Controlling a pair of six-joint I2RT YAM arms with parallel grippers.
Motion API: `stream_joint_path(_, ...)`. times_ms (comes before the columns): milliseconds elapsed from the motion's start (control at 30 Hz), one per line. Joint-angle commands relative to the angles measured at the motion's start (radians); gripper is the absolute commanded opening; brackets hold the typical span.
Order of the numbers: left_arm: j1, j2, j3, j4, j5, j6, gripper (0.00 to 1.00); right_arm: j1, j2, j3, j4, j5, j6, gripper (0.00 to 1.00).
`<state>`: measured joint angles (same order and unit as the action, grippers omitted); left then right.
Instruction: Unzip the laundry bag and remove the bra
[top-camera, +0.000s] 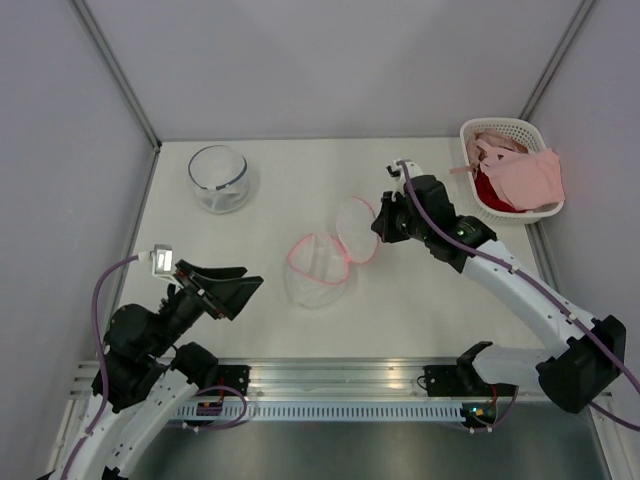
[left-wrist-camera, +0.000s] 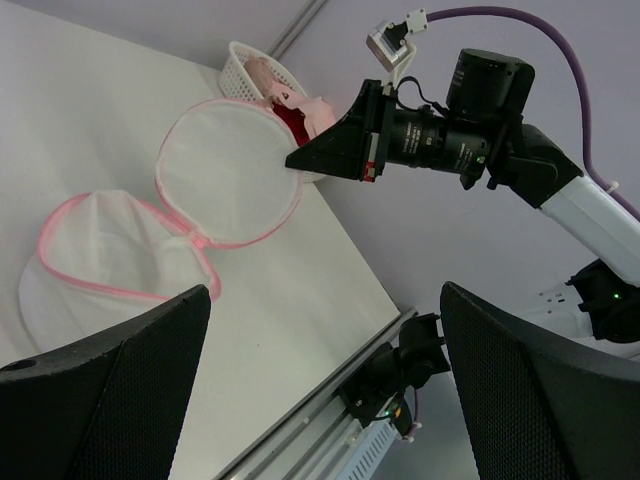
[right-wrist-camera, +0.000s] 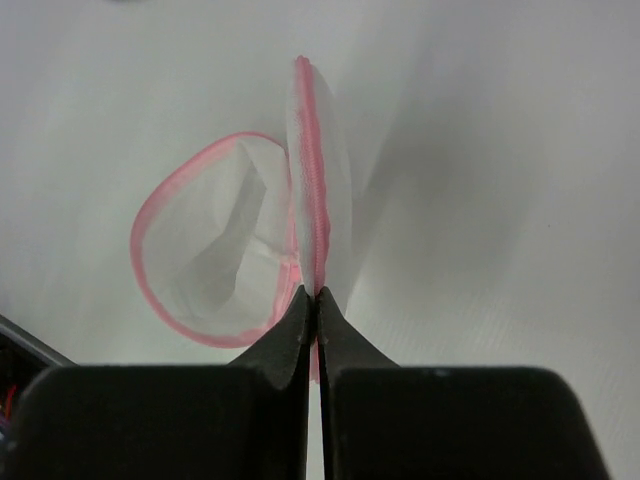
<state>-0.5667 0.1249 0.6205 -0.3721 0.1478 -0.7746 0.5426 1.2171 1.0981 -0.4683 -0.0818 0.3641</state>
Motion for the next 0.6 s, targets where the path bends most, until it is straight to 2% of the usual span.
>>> stream_joint_path(0,0.004,-0.008,0.001,0.004,-0.004,-0.026,1.00,0.116,0.028,0.063,-0.055,0.270,0.018,0.01)
stream_joint_path(67,0.004,-0.011,0.004,0.006,-0.007,-0.028,1.00,0.164,0.042,0.077,-0.056,0.374,0.044,0.00)
stream_joint_path(167,0.004,-0.024,0.010,0.004,-0.014,-0.023,0.99,0.250,0.076,0.089,-0.044,0.445,0.061,0.00)
stream_joint_path(333,0.004,-0.047,0.042,-0.005,-0.063,-0.009,1.00,0.338,0.142,0.118,-0.003,0.465,0.070,0.01)
stream_joint_path(567,0.004,-0.053,0.104,-0.011,-0.105,0.021,1.00,0.462,0.284,0.218,-0.016,0.576,0.052,0.01)
